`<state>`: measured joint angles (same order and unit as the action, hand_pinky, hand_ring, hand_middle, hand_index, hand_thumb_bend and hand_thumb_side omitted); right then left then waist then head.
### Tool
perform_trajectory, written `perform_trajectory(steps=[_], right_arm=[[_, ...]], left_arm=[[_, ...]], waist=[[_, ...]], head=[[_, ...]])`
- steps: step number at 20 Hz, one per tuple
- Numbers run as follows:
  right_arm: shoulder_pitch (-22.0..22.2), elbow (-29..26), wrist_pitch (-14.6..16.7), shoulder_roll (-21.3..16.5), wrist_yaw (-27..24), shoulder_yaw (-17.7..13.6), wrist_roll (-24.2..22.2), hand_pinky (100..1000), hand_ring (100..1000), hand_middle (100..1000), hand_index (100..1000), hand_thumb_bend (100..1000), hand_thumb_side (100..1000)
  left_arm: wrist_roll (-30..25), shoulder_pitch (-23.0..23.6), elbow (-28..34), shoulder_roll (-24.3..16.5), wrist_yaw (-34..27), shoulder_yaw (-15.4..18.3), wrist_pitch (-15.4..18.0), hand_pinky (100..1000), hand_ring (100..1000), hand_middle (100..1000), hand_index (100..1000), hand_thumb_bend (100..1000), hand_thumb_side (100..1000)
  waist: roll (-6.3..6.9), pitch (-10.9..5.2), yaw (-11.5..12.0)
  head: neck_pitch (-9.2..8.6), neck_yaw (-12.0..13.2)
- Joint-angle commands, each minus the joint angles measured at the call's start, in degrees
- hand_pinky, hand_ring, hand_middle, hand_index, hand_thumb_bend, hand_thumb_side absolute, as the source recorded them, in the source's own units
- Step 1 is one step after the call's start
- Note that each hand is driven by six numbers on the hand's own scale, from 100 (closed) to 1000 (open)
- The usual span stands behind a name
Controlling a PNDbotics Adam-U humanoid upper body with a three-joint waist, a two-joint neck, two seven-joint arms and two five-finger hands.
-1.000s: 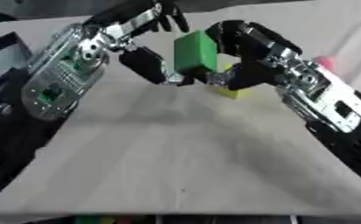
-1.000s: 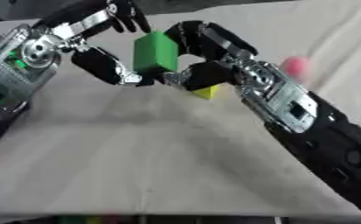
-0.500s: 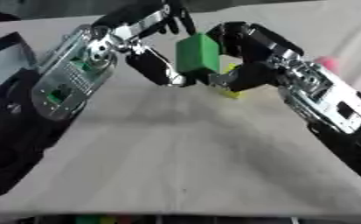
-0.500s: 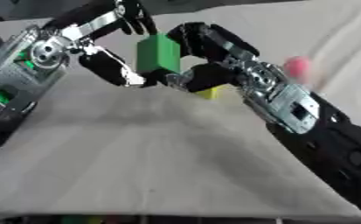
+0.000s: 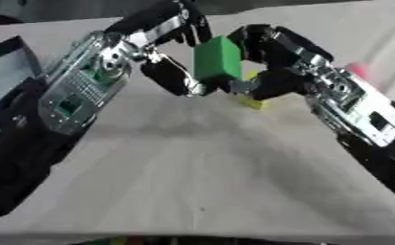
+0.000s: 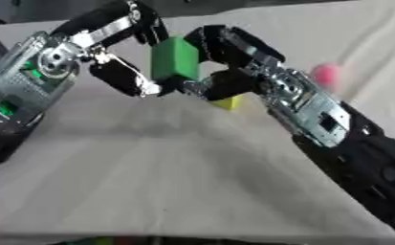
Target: Pick up the objects with one hand, pass them to the other hand, and then place them into the box on the other side of the table.
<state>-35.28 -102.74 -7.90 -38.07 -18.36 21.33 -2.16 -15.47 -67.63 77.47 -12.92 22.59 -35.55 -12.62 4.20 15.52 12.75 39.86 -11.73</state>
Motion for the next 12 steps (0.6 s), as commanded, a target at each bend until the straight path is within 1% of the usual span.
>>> perform_trajectory(steps=[1,8,12], right_arm=[[-0.6,-0.8,0.1,-0.1,0.2,0.0,-0.1,782,688,428,463,360,100],[-0.4,-0.3,-0.4,0.1,0.7,0.0,0.0,780,687,429,464,386,100],[-0.1,0.3,-1.1,0.2,1.0,0.0,-0.1,777,689,435,474,427,100]], left_arm=[[0.9,-1.3,0.5,-0.5,0.7,0.7,-1.0,706,633,600,552,456,152],[1.9,-1.2,1.2,-0.5,1.7,0.7,-2.7,693,615,573,542,460,144],[2.4,-1.1,1.9,-0.7,1.1,0.6,-3.1,681,599,552,520,479,115]], waist=[[0.43,-1.43,0.0],[0.38,-1.38,0.2],[0.39,-1.34,0.2]], head=[[-0.55,0.2],[-0.59,0.3],[-0.58,0.4]])
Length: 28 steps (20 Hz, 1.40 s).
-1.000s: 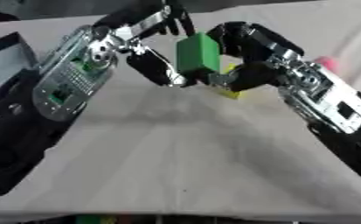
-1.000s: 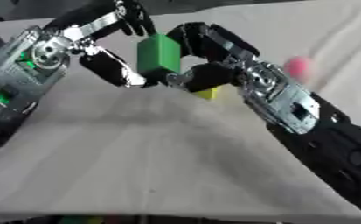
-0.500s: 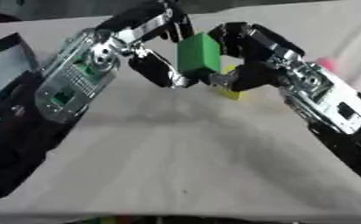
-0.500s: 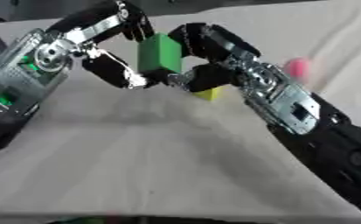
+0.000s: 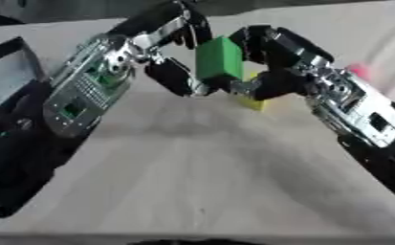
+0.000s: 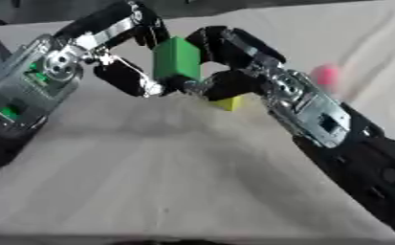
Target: Pick up the objects with one hand, pass them to the other hand, and then place them into the box on the other side of the table.
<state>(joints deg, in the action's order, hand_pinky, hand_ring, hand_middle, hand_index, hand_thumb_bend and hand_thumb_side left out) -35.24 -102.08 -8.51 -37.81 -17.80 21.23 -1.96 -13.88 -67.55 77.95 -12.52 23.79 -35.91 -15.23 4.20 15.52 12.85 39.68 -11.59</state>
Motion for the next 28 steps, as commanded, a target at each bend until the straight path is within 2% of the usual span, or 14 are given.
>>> perform_trajectory(steps=[1,9,11,17,20,22,28], right_arm=[[-0.1,-0.2,-0.8,0.0,0.6,0.0,-0.2,777,693,442,483,446,100],[0.1,0.1,-2.4,0.0,1.9,-0.1,0.9,779,702,451,502,481,100],[0.3,0.2,-2.9,-0.2,2.5,-0.2,1.4,782,717,462,534,525,100],[0.5,0.2,-3.9,-0.2,3.6,-0.3,2.2,786,728,475,556,555,100],[0.5,0.3,-4.3,-0.1,4.0,-0.3,2.3,788,732,483,568,565,100],[0.5,0.3,-4.3,-0.1,4.1,-0.4,2.2,788,733,483,569,568,100],[0.6,0.5,-4.5,0.0,4.4,-0.4,2.0,788,735,487,576,583,100]], left_arm=[[0.9,-1.2,1.6,-1.2,-0.4,0.9,-0.7,676,593,545,506,484,100],[0.7,-1.1,2.3,-1.5,-1.2,0.7,-2.3,666,579,524,482,499,100],[0.3,-1.1,2.4,-1.7,-1.7,0.7,-2.6,663,570,508,465,507,100],[-0.5,-0.9,2.7,-1.8,-3.6,0.7,-3.7,644,550,486,444,561,100],[0.2,-0.8,2.5,-1.8,-4.8,0.8,-4.4,632,535,473,412,573,100],[1.0,-0.8,2.5,-1.7,-5.7,0.8,-4.7,623,524,461,365,616,100],[2.3,-0.7,1.8,-1.6,-7.4,0.8,-5.4,617,511,446,316,623,100]], waist=[[0.39,-1.34,0.1],[0.40,-1.39,-0.1],[0.36,-1.49,-0.2],[0.33,-1.50,-0.3],[0.31,-1.47,-0.3],[0.29,-1.45,-0.3],[0.27,-1.48,-0.3]], head=[[-0.39,0.2],[-0.36,0.3],[-0.31,0.3],[-0.15,0.4],[-0.01,0.5],[0.03,0.5],[0.14,0.5]])
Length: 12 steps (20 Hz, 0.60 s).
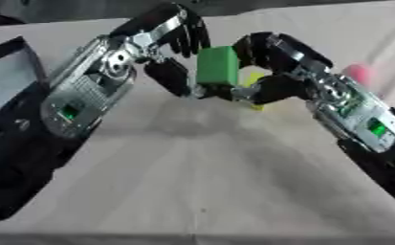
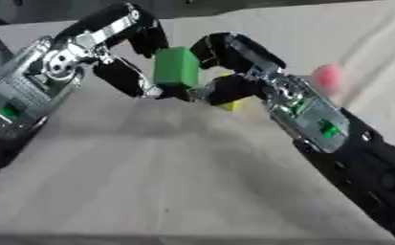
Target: Pick up the objects with one hand, pass them to the other hand, and then place them into the box on the other side of the table.
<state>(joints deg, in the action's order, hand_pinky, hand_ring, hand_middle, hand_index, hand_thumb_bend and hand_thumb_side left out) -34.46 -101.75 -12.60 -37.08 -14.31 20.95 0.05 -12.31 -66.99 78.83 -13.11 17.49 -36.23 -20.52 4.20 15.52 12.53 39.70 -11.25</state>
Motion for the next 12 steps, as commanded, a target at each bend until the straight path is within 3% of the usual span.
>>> perform_trajectory(steps=[1,6,12], right_arm=[[-0.2,0.3,-0.4,-0.8,0.8,-0.2,-0.1,788,737,490,579,590,100],[-0.2,0.3,-0.2,-0.7,0.7,-0.2,-0.6,791,747,510,605,618,100],[-0.1,0.5,0.2,-0.7,1.1,-0.3,-1.3,792,756,521,615,624,100]], left_arm=[[0.9,-1.2,0.9,-1.1,-1.3,1.1,-0.2,615,508,441,307,627,100],[2.1,-1.1,0.1,-1.0,-2.5,1.3,-1.2,596,487,420,277,639,100],[2.7,-1.0,-0.6,-0.9,-3.6,1.3,-1.5,593,481,414,285,591,100]], waist=[[0.27,-1.50,0.0],[0.24,-1.53,0.0],[0.22,-1.59,-0.1]], head=[[0.13,0.2],[0.13,0.3],[0.14,0.4]])
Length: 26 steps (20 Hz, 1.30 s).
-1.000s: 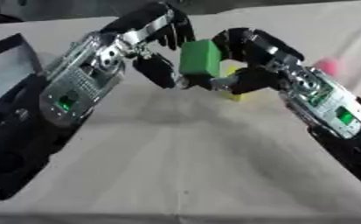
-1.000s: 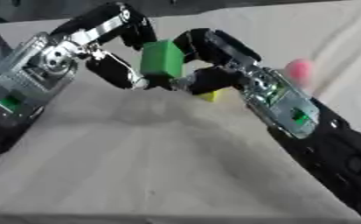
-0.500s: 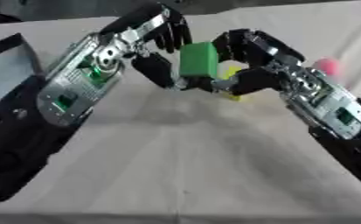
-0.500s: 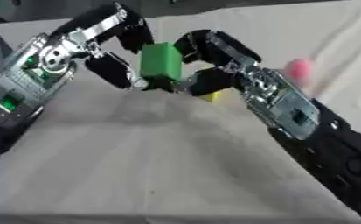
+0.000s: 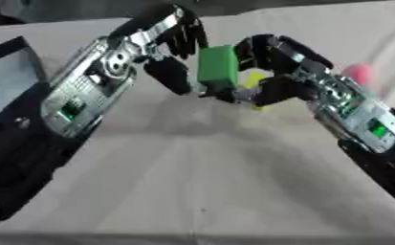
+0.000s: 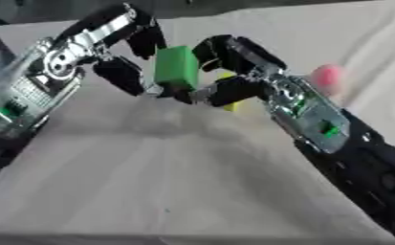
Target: Pick up the objects with one hand, pass them to the other hand, and then place them into the box on the other side of the table.
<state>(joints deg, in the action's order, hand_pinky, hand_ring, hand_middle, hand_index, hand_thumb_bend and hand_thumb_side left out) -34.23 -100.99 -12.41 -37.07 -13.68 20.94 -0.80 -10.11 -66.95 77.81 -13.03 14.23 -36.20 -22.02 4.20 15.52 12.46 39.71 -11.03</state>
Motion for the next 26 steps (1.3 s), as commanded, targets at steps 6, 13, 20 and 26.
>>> perform_trajectory(steps=[6,13,20,26], right_arm=[[-0.2,-0.3,0.4,-0.7,1.1,-0.2,-2.3,798,784,574,674,651,100],[-0.1,0.2,-0.2,-0.8,3.0,-0.5,-3.7,818,857,689,776,692,100],[0.1,0.9,-1.7,-0.9,4.5,-0.9,-1.9,823,879,732,808,712,116],[0.3,1.5,-3.5,-1.2,4.3,-1.1,-0.1,821,881,735,809,709,113]], left_arm=[[-0.1,-1.0,0.1,-1.6,0.1,1.4,0.2,593,482,415,290,597,100],[-2.0,-0.9,1.2,-2.6,0.4,1.0,0.9,597,481,414,283,605,100],[-3.2,-0.5,2.2,-4.0,0.2,1.1,0.9,603,482,413,280,606,100],[-4.4,0.0,3.5,-6.3,0.1,1.1,0.7,606,483,413,282,606,100]], waist=[[0.18,-1.72,0.0],[0.32,-1.94,0.1],[0.45,-2.19,0.1],[0.63,-2.42,0.3]], head=[[0.13,0.3],[0.45,0.2],[0.70,0.2],[0.86,0.2]])
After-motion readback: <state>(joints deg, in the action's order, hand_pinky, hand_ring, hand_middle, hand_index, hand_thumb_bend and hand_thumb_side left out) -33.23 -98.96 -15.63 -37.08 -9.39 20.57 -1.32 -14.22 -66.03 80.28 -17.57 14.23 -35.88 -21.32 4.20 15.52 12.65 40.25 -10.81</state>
